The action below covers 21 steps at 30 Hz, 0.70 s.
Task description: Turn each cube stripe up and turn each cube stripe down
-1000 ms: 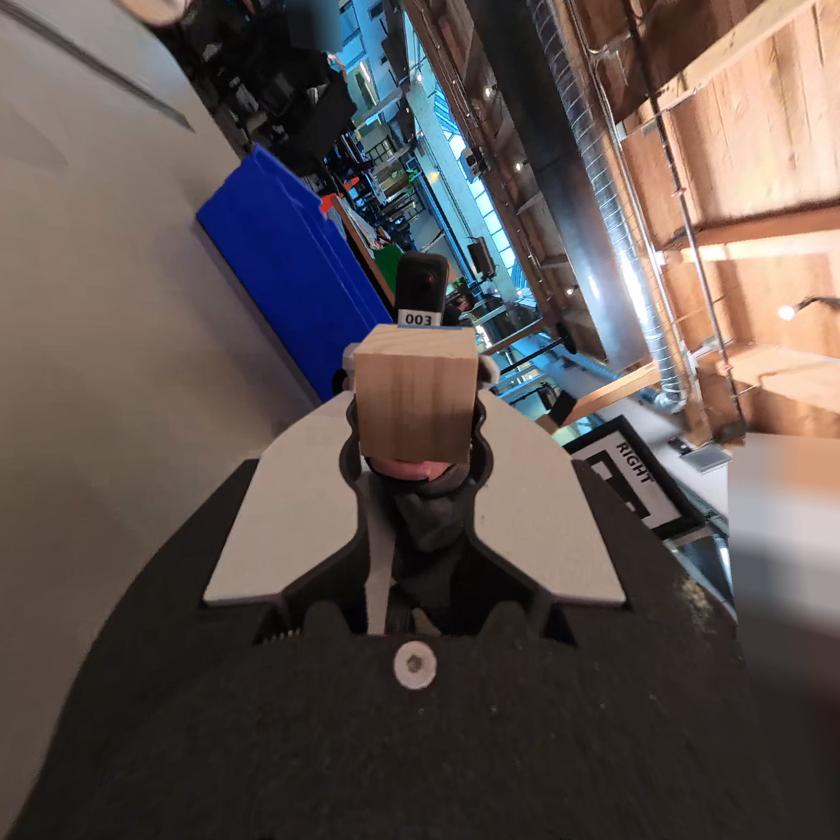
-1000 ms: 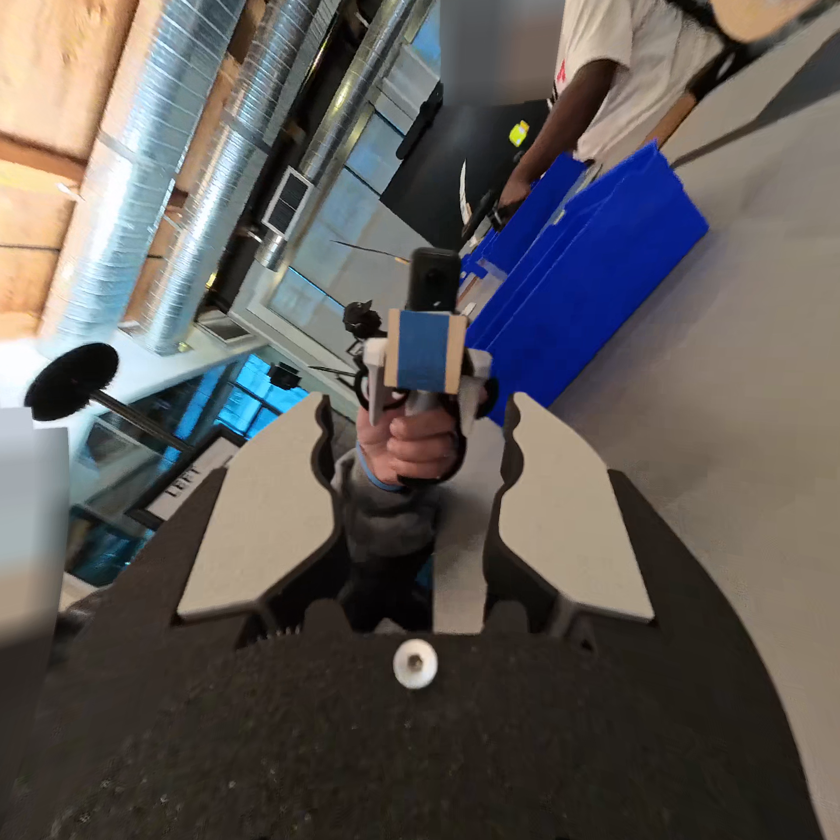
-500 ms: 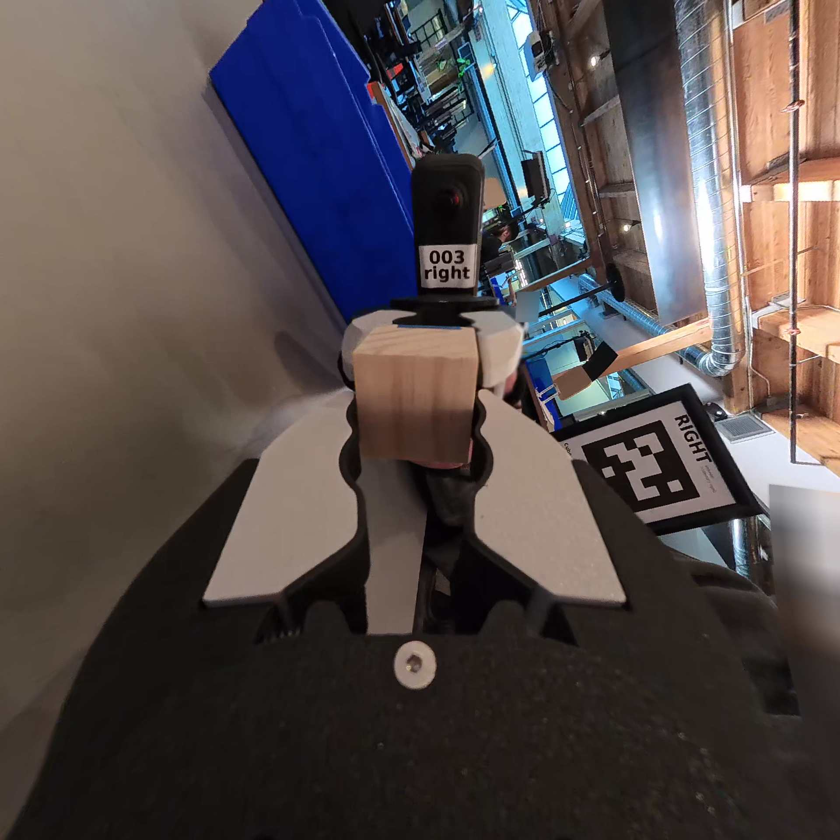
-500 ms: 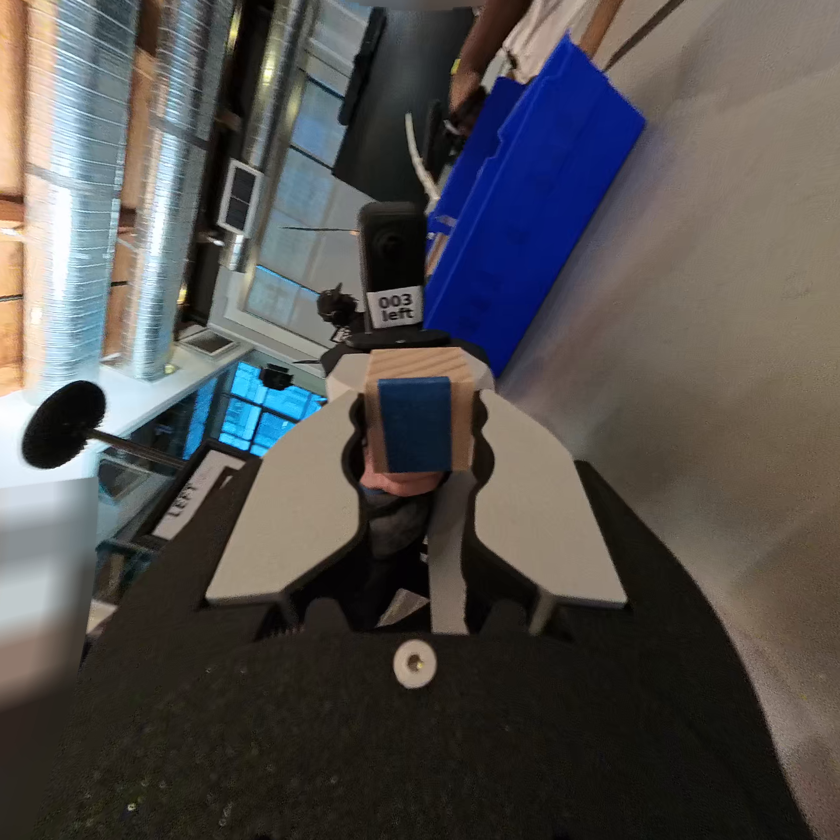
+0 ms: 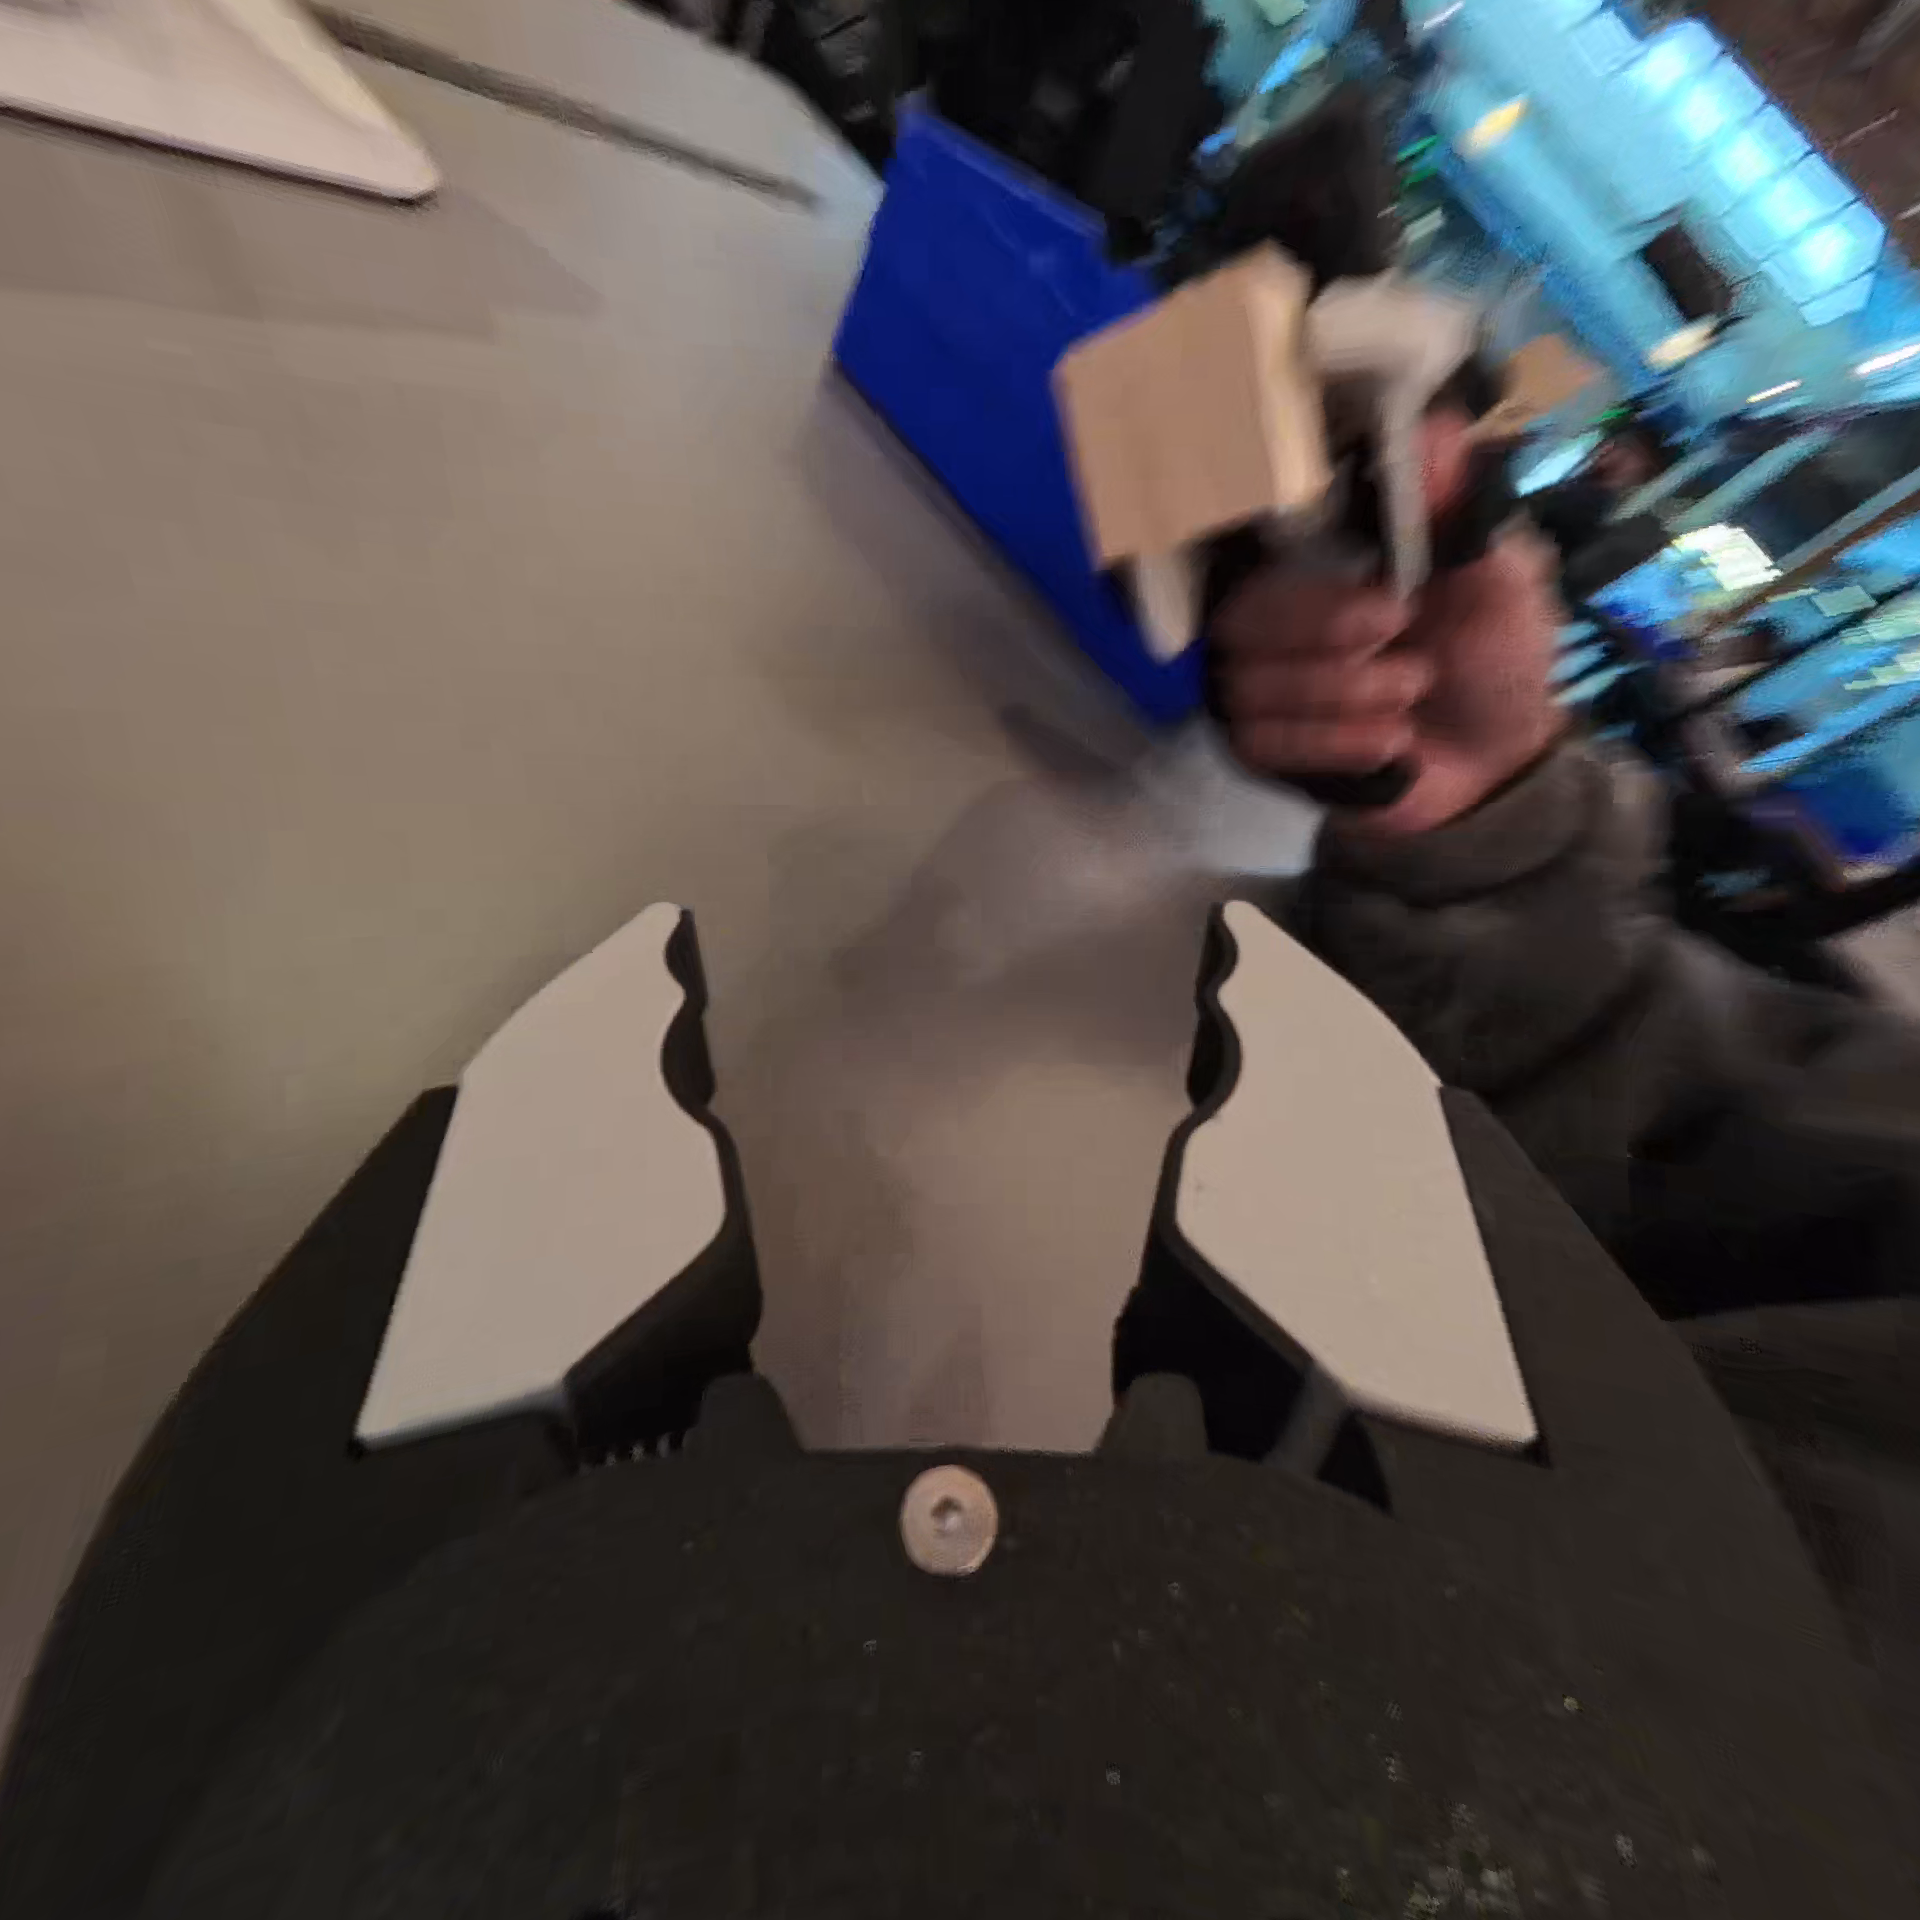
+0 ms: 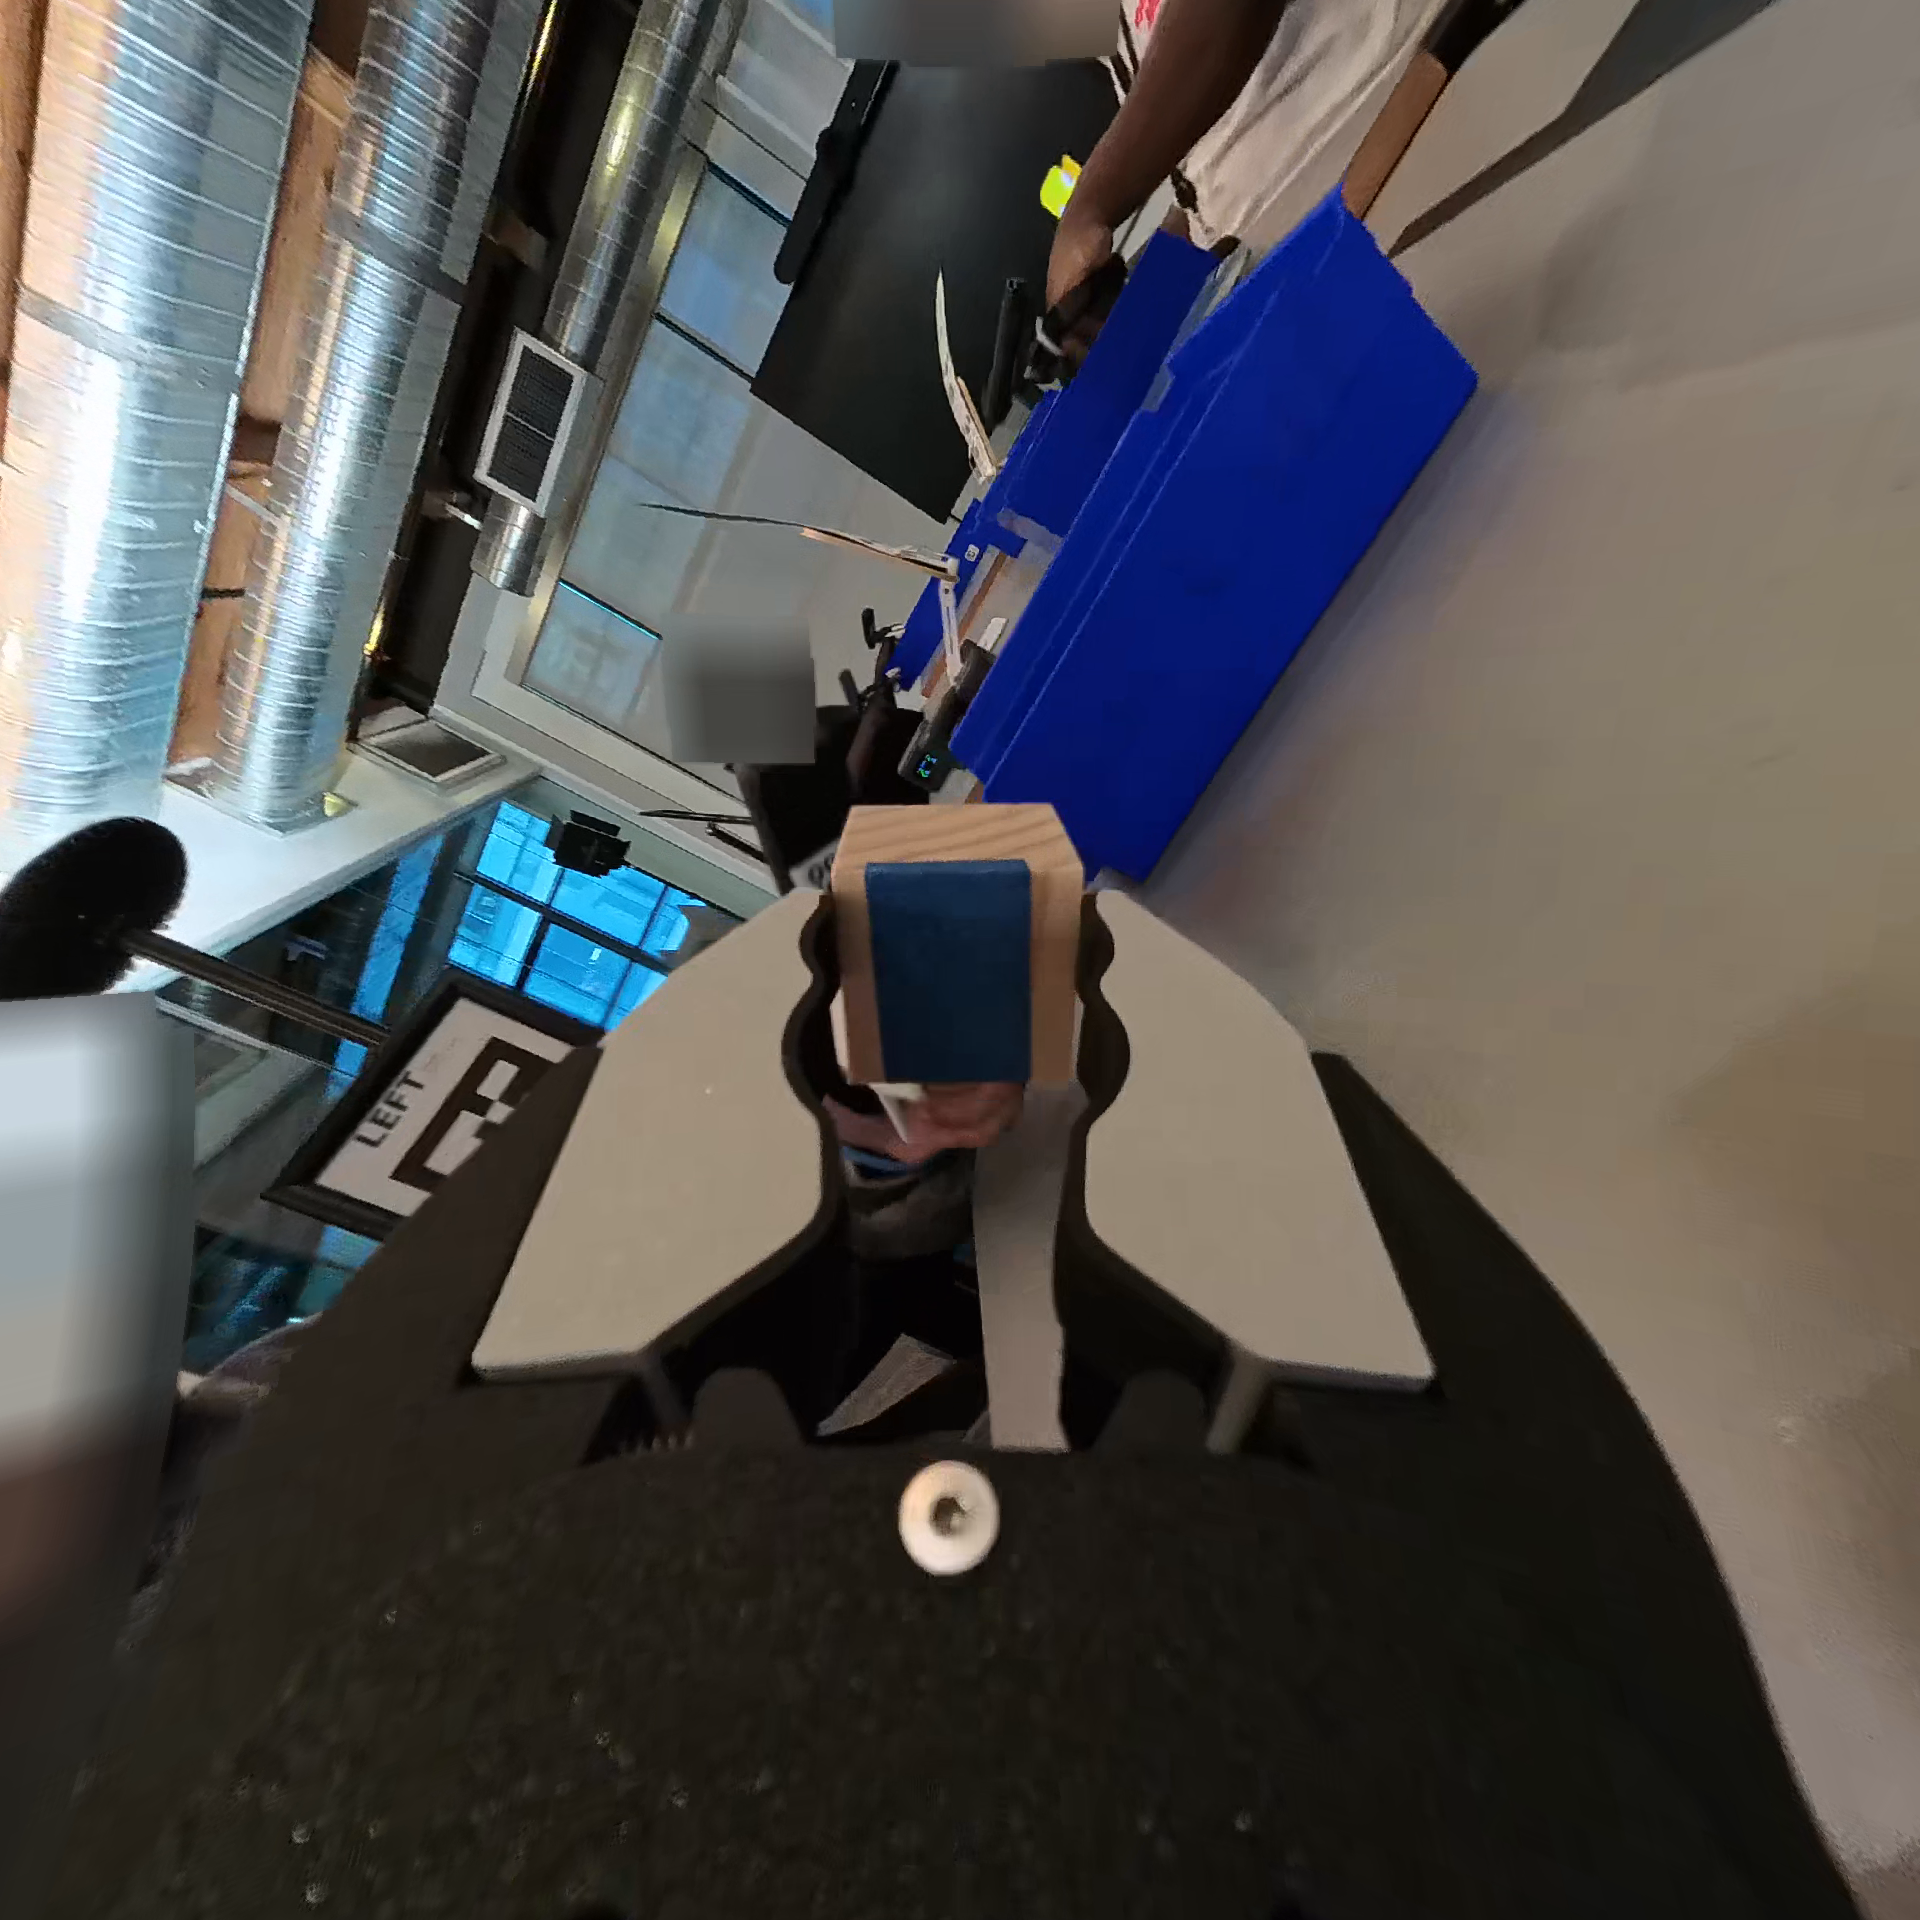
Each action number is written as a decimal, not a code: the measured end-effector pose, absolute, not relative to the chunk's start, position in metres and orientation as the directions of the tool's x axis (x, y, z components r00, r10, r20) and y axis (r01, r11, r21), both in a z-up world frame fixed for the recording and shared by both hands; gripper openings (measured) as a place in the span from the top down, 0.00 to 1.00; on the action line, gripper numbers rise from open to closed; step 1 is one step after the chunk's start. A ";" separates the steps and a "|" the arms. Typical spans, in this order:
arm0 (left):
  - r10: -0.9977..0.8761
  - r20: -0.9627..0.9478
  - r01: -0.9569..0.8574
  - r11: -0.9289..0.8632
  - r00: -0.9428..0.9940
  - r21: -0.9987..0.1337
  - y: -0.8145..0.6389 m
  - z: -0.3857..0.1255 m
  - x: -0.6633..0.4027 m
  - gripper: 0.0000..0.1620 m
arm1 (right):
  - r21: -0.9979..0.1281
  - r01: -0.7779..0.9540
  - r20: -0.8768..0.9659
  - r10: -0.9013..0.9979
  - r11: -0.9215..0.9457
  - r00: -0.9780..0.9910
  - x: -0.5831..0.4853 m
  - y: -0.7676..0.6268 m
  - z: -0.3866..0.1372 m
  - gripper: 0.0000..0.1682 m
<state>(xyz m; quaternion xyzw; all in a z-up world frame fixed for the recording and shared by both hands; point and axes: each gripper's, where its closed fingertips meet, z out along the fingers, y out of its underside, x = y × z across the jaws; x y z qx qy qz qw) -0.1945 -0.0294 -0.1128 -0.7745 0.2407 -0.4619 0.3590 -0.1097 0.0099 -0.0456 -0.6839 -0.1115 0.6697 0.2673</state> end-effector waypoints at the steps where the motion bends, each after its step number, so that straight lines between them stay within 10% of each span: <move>1: -0.682 0.504 -0.062 -0.624 0.530 -0.779 -0.032 -0.126 -0.205 0.42 | -0.536 -0.205 -0.844 0.528 -0.819 0.094 -0.108 0.009 -0.042 0.74; 9: -0.790 0.311 -0.166 -0.455 0.528 -0.875 -0.050 -0.112 -0.202 0.47 | -0.779 -0.249 -0.621 0.655 -0.575 0.432 -0.021 0.029 0.026 0.74; 13: -0.807 0.301 -0.224 -0.462 0.508 -0.858 -0.059 -0.122 -0.192 0.49 | -0.832 -0.246 -0.469 0.394 -0.497 0.791 0.108 0.067 0.027 0.74; 21: -0.774 0.413 -0.228 -0.565 0.480 -0.793 -0.057 -0.137 -0.189 0.52 | -0.453 -0.091 -0.119 -0.041 -0.887 0.992 0.213 0.100 -0.133 0.74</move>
